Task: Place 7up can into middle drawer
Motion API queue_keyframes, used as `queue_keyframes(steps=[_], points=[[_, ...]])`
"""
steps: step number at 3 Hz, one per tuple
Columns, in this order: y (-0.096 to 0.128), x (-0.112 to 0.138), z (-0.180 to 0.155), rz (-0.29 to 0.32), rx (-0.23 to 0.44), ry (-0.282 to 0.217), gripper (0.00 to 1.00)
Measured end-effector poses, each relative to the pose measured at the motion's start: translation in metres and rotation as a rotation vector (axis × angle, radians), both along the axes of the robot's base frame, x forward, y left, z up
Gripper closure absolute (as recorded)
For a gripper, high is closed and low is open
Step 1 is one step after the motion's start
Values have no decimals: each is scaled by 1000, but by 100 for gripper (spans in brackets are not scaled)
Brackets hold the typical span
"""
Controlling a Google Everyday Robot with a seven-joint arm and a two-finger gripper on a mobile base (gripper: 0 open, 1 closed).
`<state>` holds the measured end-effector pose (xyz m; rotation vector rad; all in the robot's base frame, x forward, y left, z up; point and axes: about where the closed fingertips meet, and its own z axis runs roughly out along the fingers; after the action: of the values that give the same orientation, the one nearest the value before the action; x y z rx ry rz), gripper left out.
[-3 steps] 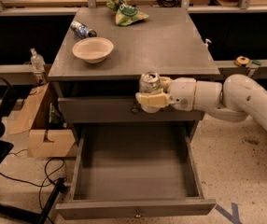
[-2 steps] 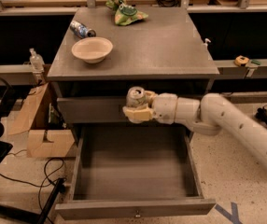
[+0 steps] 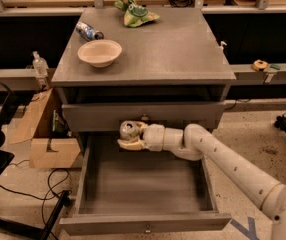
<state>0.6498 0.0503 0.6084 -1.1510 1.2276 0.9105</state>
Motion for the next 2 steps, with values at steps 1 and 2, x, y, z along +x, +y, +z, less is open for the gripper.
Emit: queue_keyframes(steps=[1, 2], points=[[18, 9, -67, 56, -2, 14, 100], [27, 5, -131, 84, 29, 65, 100]])
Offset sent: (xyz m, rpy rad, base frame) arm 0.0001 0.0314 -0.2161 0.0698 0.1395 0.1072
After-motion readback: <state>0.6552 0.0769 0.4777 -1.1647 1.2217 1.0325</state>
